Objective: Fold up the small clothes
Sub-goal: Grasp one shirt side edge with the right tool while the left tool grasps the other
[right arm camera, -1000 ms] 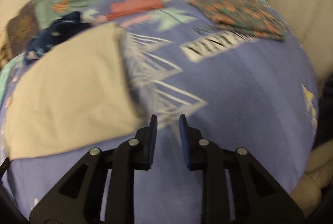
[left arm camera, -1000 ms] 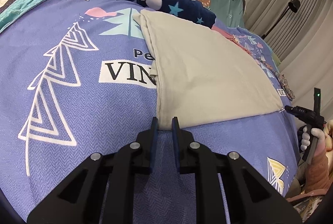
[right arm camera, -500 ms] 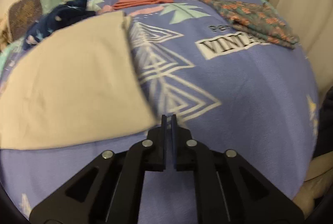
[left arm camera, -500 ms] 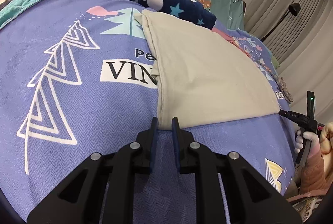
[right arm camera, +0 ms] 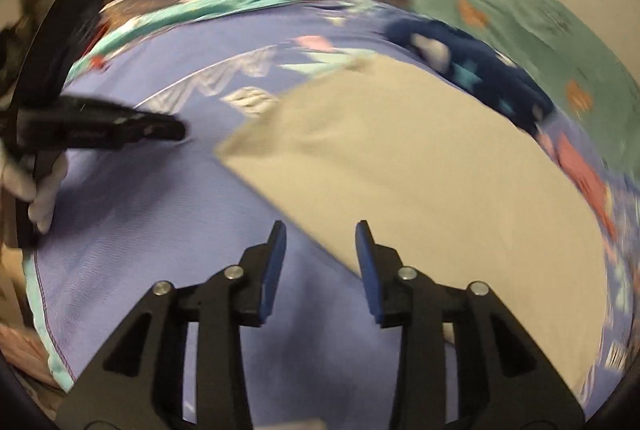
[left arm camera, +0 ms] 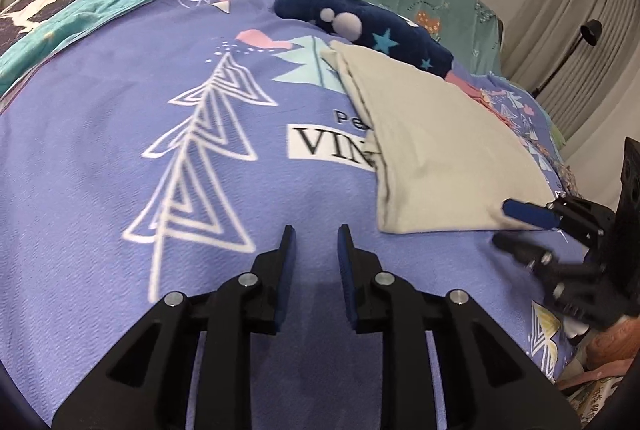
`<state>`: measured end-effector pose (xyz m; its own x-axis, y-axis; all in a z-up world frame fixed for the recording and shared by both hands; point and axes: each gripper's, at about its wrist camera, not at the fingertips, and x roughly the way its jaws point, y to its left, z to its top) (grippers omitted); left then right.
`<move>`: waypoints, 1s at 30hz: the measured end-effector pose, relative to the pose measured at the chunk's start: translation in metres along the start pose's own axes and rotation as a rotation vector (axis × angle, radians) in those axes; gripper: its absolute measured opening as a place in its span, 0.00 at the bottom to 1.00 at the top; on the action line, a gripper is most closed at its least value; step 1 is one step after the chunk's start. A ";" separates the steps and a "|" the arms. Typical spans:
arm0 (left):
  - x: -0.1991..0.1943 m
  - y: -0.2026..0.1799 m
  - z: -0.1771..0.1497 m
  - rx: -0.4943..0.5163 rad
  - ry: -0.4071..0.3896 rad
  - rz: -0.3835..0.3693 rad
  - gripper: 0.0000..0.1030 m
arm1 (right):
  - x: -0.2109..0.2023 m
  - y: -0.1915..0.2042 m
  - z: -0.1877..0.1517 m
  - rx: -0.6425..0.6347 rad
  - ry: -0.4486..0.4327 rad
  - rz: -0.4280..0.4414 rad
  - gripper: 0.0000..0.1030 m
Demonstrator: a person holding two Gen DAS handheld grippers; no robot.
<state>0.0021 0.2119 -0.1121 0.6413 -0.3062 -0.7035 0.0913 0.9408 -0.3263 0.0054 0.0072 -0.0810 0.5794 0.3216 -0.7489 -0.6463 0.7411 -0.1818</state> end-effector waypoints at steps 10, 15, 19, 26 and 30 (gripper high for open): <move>0.005 0.029 -0.005 -0.093 -0.003 -0.117 0.26 | 0.062 0.047 0.031 -0.218 0.019 -0.197 0.49; 0.005 0.034 -0.009 -0.126 -0.015 -0.157 0.26 | 0.075 0.056 0.043 -0.236 -0.026 -0.296 0.46; 0.004 0.037 -0.010 -0.142 -0.016 -0.180 0.26 | 0.078 0.052 0.044 -0.207 -0.035 -0.354 0.19; 0.002 0.036 0.020 -0.191 -0.008 -0.280 0.34 | 0.073 0.039 0.038 -0.134 -0.005 -0.312 0.23; 0.019 0.011 0.064 -0.086 0.008 -0.329 0.46 | 0.071 0.036 0.037 -0.101 -0.016 -0.296 0.23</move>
<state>0.0644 0.2257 -0.0888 0.5820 -0.5926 -0.5569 0.2275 0.7761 -0.5881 0.0416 0.0781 -0.1170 0.7574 0.1102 -0.6436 -0.4936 0.7418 -0.4539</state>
